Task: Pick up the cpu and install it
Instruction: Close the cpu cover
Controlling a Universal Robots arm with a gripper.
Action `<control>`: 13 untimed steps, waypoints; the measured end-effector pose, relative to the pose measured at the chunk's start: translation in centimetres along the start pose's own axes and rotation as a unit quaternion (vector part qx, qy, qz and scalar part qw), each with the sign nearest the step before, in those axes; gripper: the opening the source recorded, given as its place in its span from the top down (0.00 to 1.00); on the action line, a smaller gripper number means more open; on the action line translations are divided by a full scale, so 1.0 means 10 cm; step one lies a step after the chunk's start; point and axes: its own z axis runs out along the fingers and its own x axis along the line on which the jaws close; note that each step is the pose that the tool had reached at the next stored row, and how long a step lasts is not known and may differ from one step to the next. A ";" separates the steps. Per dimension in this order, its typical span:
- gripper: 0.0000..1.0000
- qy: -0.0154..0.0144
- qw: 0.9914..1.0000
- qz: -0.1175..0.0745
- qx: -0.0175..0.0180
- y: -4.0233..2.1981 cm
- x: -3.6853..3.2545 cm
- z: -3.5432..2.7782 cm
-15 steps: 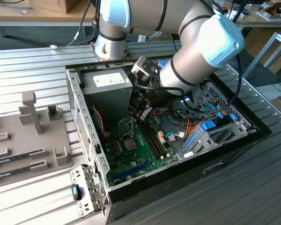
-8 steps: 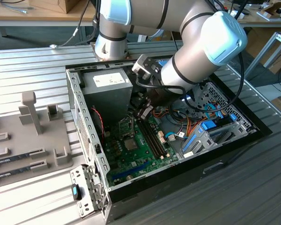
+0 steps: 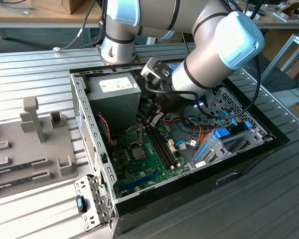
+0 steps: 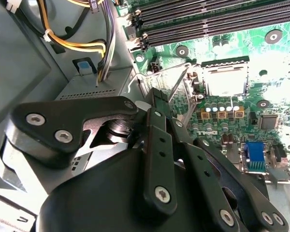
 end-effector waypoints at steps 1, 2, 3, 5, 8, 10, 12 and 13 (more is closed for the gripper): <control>0.89 0.000 1.000 -0.001 0.000 -0.002 0.002 -0.001; 0.89 0.001 1.000 -0.002 0.000 -0.006 0.006 -0.002; 0.89 0.001 1.000 -0.003 0.000 -0.009 0.009 -0.004; 0.89 0.002 1.000 -0.004 0.000 -0.017 0.018 -0.007; 0.89 0.002 1.000 -0.006 0.000 -0.026 0.027 -0.010; 0.89 0.002 1.000 -0.007 0.000 -0.029 0.030 -0.012; 0.89 0.003 1.000 -0.009 0.000 -0.032 0.034 -0.014; 0.89 0.004 1.000 -0.010 -0.001 -0.034 0.035 -0.014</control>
